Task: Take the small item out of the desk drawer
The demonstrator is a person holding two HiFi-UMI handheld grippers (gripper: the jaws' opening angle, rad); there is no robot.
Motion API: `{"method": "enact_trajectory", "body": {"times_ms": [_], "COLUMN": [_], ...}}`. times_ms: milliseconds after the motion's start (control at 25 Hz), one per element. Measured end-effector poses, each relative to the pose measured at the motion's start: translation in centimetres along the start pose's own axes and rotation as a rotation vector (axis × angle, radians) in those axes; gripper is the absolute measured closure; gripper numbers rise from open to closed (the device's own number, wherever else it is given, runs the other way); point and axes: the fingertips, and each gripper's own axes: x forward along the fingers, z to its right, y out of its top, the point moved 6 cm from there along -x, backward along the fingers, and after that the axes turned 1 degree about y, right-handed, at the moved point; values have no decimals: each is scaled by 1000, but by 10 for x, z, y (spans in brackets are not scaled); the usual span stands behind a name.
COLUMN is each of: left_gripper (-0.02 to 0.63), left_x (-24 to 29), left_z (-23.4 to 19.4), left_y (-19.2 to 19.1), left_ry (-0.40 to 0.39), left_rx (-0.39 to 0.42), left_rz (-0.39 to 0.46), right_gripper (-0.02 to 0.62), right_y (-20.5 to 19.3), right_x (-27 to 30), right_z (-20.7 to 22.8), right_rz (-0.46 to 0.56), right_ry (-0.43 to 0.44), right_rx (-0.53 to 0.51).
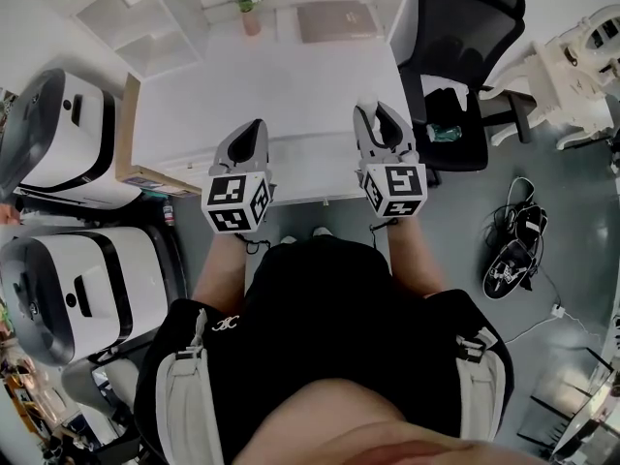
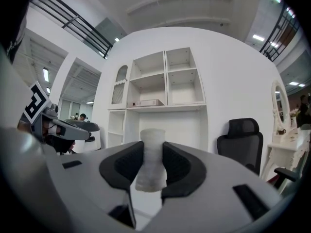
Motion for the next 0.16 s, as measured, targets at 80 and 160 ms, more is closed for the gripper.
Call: {"method": "enact_trajectory", "body": {"times_ms": [80, 160], "left_gripper": [594, 594], "left_x": [-1, -1], "left_z": [-2, -5], "left_y": [0, 1], "left_ry": [0, 0], "left_rx": [0, -1], "left_rz": [-1, -1], "right_gripper": [477, 477], "right_y": [1, 2], "right_x": [1, 3], "right_z": [-2, -4], "right_rz": [1, 2], "right_ry": [4, 8], "right_rx": [2, 4]}}
